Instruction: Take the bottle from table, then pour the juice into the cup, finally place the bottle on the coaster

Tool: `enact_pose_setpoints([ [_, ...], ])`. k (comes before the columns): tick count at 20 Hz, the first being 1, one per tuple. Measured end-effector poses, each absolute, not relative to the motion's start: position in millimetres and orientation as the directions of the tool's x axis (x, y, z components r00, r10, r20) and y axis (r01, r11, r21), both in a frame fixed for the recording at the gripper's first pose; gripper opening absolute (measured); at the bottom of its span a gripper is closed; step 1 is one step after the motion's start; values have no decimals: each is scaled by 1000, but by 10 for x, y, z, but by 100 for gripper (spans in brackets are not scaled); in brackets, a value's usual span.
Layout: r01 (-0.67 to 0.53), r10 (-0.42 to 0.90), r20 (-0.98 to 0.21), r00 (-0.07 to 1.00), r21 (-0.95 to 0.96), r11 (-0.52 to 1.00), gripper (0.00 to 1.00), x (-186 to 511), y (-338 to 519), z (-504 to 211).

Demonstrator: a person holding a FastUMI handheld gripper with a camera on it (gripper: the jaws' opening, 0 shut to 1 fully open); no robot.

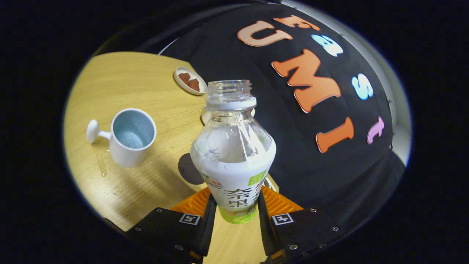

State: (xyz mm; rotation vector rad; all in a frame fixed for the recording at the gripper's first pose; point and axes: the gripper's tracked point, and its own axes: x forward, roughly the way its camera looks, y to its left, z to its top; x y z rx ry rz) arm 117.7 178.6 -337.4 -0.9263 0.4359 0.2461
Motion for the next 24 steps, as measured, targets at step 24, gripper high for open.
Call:
enact_pose_setpoints([
  [24, -296, 284, -529, 800, 64, 953, 56, 2160, 2143, -4207],
])
